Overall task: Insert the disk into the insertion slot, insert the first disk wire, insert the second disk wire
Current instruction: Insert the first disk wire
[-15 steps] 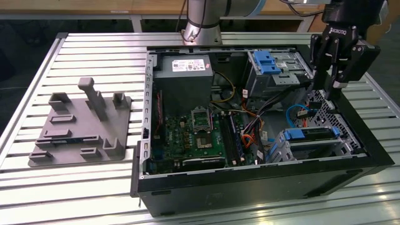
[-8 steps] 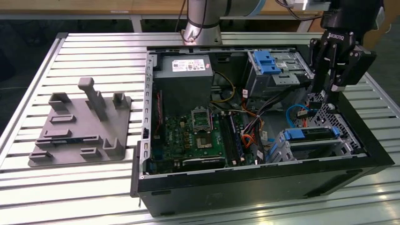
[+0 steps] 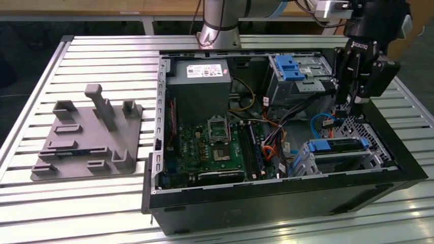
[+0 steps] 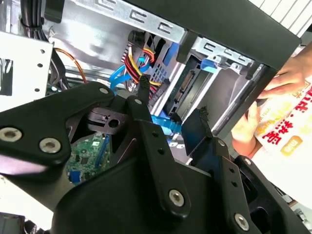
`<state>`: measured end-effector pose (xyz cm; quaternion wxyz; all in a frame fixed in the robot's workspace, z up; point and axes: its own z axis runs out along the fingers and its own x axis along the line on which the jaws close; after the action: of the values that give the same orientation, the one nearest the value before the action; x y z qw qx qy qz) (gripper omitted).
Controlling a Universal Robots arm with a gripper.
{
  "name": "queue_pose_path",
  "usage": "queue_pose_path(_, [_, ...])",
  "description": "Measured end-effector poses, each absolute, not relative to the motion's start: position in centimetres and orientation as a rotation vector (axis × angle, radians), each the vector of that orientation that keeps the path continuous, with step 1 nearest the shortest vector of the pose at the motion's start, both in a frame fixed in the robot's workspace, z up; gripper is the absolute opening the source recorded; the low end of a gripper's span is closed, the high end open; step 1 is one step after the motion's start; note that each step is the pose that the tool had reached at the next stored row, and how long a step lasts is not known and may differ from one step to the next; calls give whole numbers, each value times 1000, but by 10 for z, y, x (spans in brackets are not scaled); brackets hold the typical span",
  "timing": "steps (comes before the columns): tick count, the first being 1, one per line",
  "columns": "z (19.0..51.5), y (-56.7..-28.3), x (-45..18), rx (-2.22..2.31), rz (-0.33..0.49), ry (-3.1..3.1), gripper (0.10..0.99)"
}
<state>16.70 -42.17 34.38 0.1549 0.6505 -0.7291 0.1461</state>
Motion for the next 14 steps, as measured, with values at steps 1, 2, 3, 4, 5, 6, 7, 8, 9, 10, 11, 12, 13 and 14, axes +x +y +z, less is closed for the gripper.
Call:
queue_pose_path(1, [343, -421, 168, 1862, 420, -2089, 541])
queue_pose_path(2, [342, -420, 169, 1860, 422, -2088, 541])
queue_pose_path(3, [340, -419, 170, 1858, 425, -2086, 541])
queue_pose_path(4, [339, -418, 170, 1856, 428, -2085, 541])
queue_pose_path(5, [338, -417, 171, 1853, 431, -2083, 525])
queue_pose_path(6, [337, -416, 170, 1851, 434, -2081, 463])
queue_pose_path(7, [336, -415, 170, 1848, 439, -2079, 463])
queue_pose_path(8, [334, -414, 171, 1844, 443, -2077, 392])
queue_pose_path(9, [333, -413, 171, 1841, 447, -2075, 392])
queue_pose_path(10, [333, -412, 171, 1837, 451, -2073, 392])
queue_pose_path(11, [332, -411, 171, 1833, 455, -2072, 392])
queue_pose_path(12, [332, -410, 170, 1829, 458, -2070, 392])
queue_pose_path(13, [331, -409, 170, 1827, 461, -2069, 392])
queue_pose_path(14, [330, -409, 170, 1825, 463, -2068, 392])
